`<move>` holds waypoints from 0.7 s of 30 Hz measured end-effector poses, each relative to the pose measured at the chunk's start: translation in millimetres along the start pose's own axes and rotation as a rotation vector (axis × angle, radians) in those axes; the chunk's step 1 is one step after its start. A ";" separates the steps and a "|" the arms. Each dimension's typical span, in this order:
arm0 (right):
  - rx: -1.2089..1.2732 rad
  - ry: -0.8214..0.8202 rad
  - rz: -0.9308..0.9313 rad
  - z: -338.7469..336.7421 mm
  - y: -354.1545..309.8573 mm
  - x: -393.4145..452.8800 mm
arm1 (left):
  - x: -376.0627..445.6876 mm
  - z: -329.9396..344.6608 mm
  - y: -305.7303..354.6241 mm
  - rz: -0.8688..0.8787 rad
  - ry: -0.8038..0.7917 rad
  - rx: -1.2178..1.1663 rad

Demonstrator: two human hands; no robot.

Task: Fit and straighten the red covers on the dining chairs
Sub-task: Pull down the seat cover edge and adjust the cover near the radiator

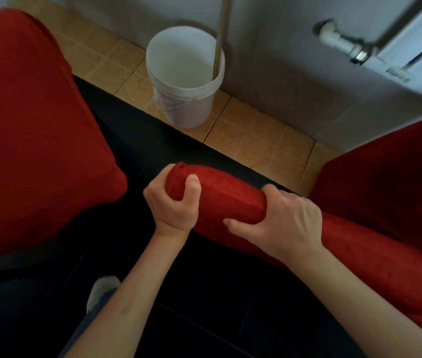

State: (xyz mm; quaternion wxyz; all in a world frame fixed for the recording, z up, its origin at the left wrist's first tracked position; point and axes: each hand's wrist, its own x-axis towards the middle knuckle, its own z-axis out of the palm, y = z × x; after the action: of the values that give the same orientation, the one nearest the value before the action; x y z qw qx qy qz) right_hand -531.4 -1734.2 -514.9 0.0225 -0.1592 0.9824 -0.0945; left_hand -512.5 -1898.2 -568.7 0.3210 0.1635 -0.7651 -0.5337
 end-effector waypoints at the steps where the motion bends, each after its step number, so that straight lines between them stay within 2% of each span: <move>1: 0.004 0.011 0.005 -10.0 3.7 -2.3 | 0.6 1.6 11.8 0.020 -0.005 -0.001; 8: 0.063 0.085 0.066 -82.3 26.8 -24.6 | 8.4 9.6 103.8 0.128 -0.062 0.006; 12: 0.131 0.182 0.094 -126.9 42.3 -42.0 | 12.4 17.4 159.3 0.204 -0.125 0.004; 21: 0.204 0.333 0.156 -197.0 91.7 -91.7 | -14.8 42.7 267.9 0.338 -0.171 0.021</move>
State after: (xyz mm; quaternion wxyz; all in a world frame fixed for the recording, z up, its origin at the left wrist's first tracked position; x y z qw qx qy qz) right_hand -487.4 -1584.5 -338.0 -0.1168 -0.0617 0.9673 -0.2166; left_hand -505.2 -1758.1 -336.0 0.3380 -0.0100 -0.8118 -0.4761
